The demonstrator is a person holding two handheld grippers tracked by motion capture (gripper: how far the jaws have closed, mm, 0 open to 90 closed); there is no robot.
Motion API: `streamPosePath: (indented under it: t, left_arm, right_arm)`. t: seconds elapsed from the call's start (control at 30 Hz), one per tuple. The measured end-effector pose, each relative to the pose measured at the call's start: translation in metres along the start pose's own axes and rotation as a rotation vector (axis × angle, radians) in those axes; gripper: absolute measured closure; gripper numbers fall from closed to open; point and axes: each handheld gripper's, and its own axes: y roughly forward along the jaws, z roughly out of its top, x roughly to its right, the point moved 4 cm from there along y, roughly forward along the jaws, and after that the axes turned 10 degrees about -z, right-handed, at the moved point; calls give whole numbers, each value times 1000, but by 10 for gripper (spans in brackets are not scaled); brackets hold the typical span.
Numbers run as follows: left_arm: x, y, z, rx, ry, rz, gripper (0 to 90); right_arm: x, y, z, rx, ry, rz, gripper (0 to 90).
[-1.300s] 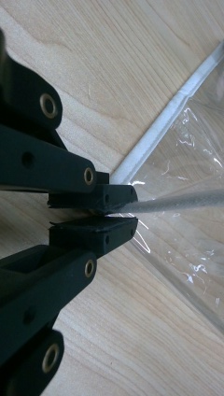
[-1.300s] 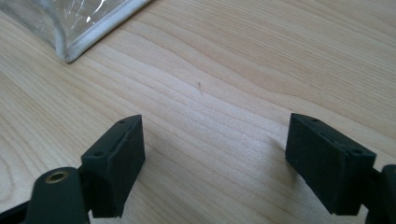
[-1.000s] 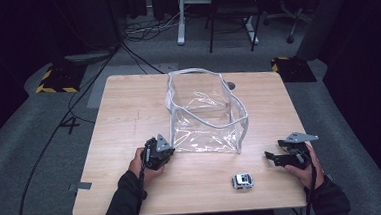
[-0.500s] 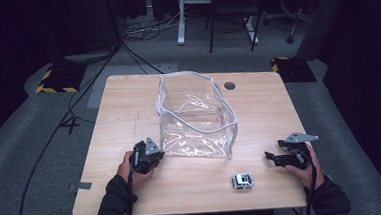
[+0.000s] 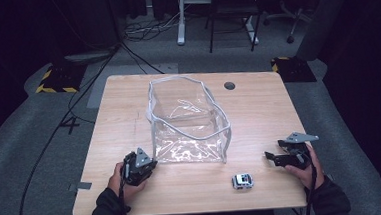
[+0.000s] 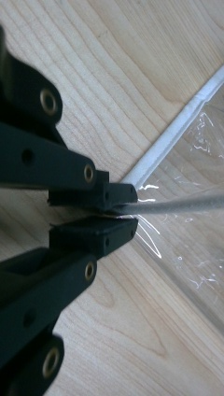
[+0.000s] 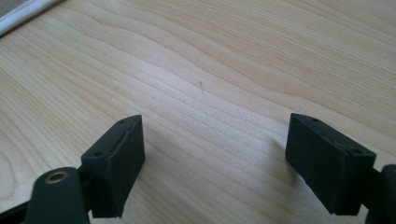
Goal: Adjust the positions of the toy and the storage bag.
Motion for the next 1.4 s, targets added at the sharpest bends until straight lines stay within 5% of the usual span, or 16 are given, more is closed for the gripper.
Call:
streamPosePath:
  t: [0.17,0.23,0.3,0.4,0.63,1.4]
  left_arm:
    - [-3,1,1,4,-37,-16,625]
    - [-3,4,4,1,-64,-5,488]
    - [-3,5,5,1,-66,-14,473]
    - [-3,14,10,11,-98,20,310]
    - [-4,27,21,10,-127,-1,190]
    - [-22,76,73,4,-46,-108,215]
  right_arm:
    - [0,0,0,0,0,0,200]
    - [0,0,0,1,0,0,200]
    - [0,0,0,0,-1,0,200]
    - [0,0,0,0,0,0,200]
    - [0,0,0,0,-1,1,199]
    - [0,0,0,-1,2,2,198]
